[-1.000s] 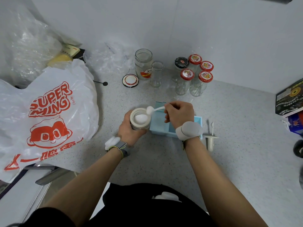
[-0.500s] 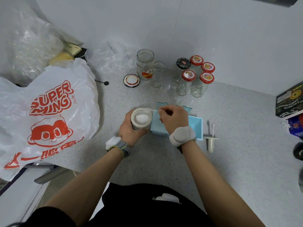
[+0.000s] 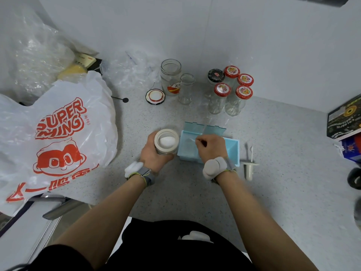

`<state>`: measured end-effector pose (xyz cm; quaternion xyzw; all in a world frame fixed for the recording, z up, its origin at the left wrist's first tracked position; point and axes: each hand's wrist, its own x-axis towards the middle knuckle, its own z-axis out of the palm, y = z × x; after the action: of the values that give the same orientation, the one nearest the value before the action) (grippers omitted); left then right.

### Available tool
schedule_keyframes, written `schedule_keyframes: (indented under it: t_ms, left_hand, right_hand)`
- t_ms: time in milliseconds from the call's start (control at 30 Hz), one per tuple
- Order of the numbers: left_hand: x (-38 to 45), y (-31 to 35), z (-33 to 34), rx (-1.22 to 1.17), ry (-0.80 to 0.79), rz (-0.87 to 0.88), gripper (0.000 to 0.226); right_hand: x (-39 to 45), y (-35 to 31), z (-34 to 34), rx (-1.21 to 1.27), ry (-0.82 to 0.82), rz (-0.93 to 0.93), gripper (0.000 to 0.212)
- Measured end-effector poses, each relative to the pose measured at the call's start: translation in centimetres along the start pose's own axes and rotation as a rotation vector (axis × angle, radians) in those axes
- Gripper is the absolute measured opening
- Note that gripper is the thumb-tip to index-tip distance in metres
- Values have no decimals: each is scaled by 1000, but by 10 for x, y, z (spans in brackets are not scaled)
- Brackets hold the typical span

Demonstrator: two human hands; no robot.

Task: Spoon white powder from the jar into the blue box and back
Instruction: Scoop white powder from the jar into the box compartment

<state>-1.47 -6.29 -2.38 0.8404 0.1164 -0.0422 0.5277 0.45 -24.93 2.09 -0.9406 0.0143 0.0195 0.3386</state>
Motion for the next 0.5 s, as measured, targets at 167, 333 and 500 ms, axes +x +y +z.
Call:
schedule_keyframes:
  t_ms: [167,333,500]
  left_hand:
    - [0,3,-2,40,-15,-10,86]
    - [4,2,-7,77,-48,0,87]
    - [9,8,-11,127,-97,5,81]
  right_hand:
    - [-1,2,6,-18,-111,63,20]
    - [1,4,10,170,-29,344,20]
    - [-3,5,7,372,65,518,25]
